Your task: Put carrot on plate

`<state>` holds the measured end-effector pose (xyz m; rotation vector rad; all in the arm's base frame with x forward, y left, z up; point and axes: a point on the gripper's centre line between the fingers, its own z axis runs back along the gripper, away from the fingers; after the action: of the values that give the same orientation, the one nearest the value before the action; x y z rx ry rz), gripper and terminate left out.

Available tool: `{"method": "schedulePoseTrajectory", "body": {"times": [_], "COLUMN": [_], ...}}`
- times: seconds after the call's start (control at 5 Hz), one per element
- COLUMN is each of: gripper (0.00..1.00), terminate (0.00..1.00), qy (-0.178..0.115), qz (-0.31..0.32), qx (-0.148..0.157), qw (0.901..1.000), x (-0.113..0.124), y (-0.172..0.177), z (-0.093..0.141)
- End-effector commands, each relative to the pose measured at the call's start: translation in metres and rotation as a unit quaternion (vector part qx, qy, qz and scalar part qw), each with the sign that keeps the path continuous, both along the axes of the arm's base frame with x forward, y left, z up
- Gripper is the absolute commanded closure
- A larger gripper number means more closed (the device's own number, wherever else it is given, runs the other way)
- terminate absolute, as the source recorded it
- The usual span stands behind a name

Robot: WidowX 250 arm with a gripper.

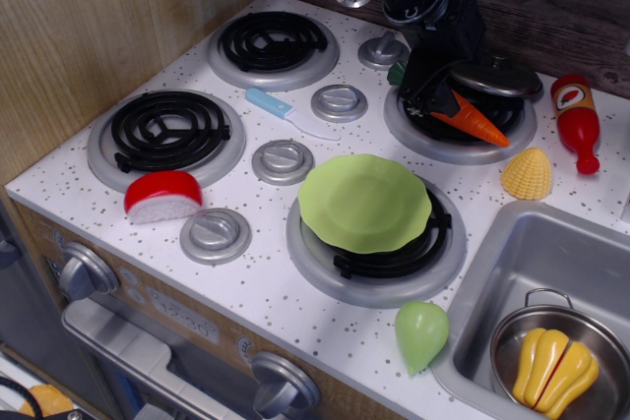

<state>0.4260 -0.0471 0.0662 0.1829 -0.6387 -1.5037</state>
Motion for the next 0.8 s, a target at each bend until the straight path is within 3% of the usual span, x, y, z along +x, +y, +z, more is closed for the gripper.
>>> {"method": "schedulePoseTrajectory", "body": {"times": [0.0, 0.2, 0.4, 0.6], "gripper": [0.0, 0.0, 0.0, 0.0], "terminate": [0.0, 0.0, 0.0, 0.0], "qy": [0.016, 0.045, 0.084, 0.102], "qz": [0.024, 0.03, 0.076, 0.087], "qx": [0.007, 0.021, 0.015, 0.002], "qw": [0.9996, 0.9983, 0.9935, 0.991], "x": [0.032, 0.032, 0.02, 0.011], "y": [0.005, 0.004, 0.007, 0.009], "z": [0.016, 0.011, 0.002, -0.007]}}
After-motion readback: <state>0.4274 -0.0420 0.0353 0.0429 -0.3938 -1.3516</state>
